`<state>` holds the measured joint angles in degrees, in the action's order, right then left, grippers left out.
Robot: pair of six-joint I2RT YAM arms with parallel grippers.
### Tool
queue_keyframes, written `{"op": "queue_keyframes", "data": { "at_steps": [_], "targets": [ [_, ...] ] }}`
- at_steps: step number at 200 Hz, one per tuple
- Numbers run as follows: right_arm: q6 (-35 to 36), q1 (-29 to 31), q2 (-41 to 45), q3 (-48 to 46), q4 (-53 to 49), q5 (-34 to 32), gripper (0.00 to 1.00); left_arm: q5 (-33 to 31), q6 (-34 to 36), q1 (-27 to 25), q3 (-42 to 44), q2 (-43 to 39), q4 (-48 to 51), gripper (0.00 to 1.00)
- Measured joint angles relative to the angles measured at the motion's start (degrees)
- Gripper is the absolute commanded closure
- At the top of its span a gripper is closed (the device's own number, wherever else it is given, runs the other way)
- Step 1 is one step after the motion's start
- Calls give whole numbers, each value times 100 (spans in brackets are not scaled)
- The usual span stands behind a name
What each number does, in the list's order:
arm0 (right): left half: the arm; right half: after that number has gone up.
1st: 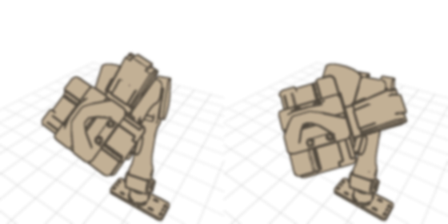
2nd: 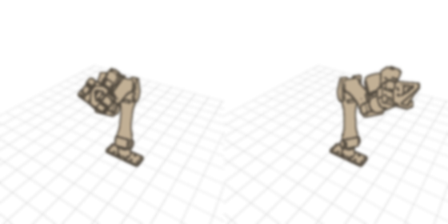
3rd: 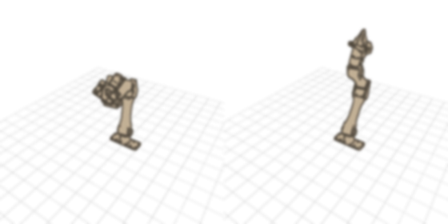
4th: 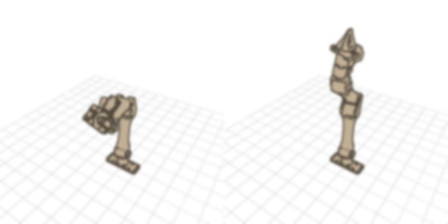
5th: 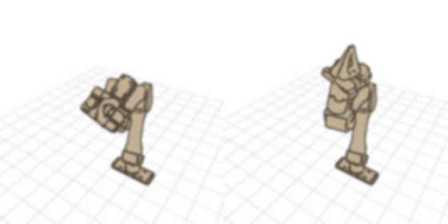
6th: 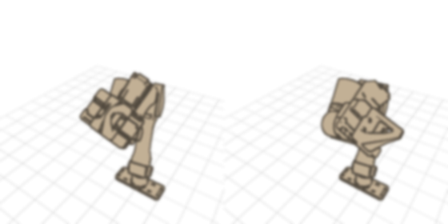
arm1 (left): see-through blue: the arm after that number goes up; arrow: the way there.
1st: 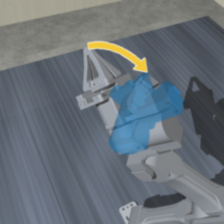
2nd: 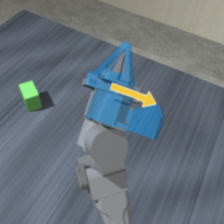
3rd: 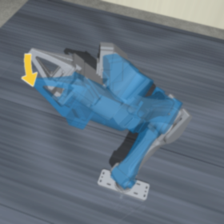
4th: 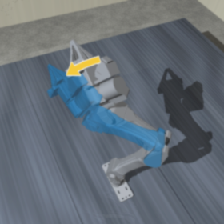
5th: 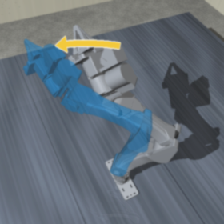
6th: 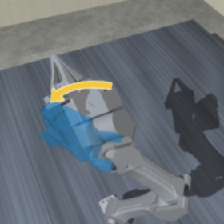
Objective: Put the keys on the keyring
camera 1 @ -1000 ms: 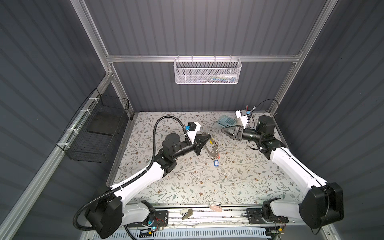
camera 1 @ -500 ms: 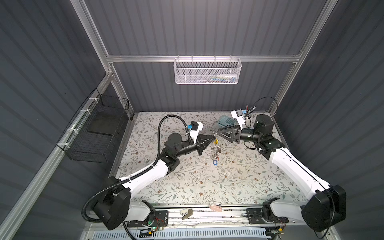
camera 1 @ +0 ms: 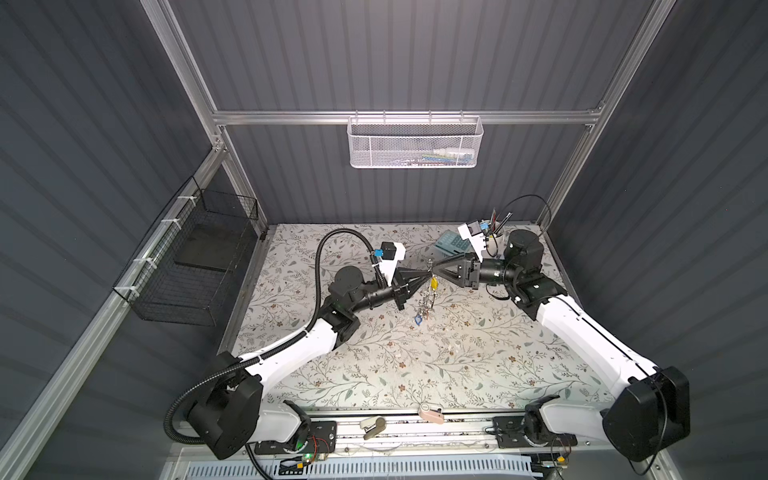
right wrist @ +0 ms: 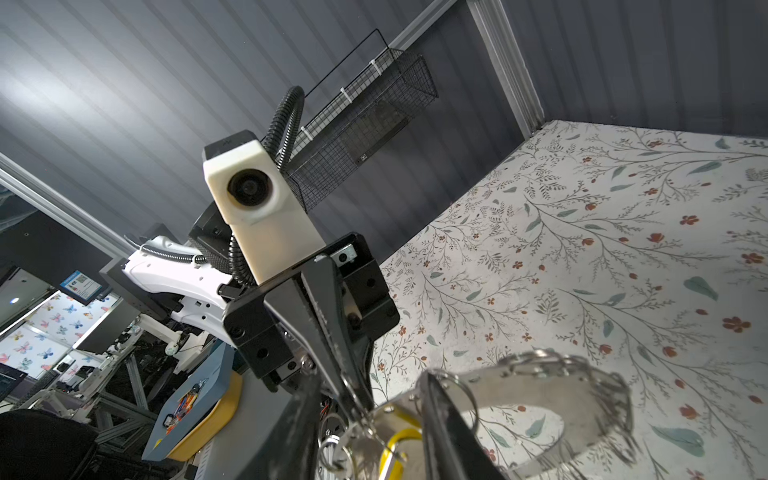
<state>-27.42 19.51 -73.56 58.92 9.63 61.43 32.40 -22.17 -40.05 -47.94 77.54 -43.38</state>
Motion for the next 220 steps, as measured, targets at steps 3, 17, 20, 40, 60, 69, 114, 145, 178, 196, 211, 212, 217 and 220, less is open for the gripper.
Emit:
{"op": "queue_keyframes", "data": {
  "at_steps": [3, 17, 20, 40, 60, 69, 114, 145, 178, 196, 211, 212, 217, 220],
  "targets": [
    [-4, 0, 0, -11, 4, 2, 60, 0, 0, 0, 0, 0, 0, 100],
    [-35, 0, 2, -66, 17, 13, 60, 0, -9, 0, 0, 0, 0, 100],
    [-46, 0, 2, -76, 17, 13, 60, -2, -11, 0, 0, 0, 0, 100],
    [-70, 0, 13, -133, 20, 26, 64, -13, -15, 0, 0, 0, 0, 100],
    [-92, 0, 35, -168, 24, 35, 68, -35, -17, 0, 0, 0, 0, 100],
    [-116, 0, 46, -184, 39, 39, 71, -44, -17, 0, -2, 0, 0, 100],
    [-179, 0, 83, -247, 129, 76, 75, -111, -17, 0, -66, 0, 4, 100],
    [-219, 0, 87, -280, 197, 79, 75, -127, -17, 0, -70, 0, 7, 100],
    [-278, 2, 87, -291, 323, 85, 77, -127, -17, 0, -76, 0, 7, 100],
    [-326, 15, 87, -291, 389, 96, 79, -127, -20, 0, -76, 0, 7, 100],
    [-365, 31, 85, -289, 442, 111, 81, -127, -17, 0, -76, 0, 13, 100],
    [-365, 33, 85, -291, 446, 114, 82, -127, -17, 0, -76, 0, 13, 100],
    [-376, 33, 76, -291, 459, 120, 82, -127, -17, 0, -76, 0, 20, 100],
    [-369, 37, 74, -291, 479, 122, 82, -127, -17, 0, -76, 0, 22, 100]
  ]
}}
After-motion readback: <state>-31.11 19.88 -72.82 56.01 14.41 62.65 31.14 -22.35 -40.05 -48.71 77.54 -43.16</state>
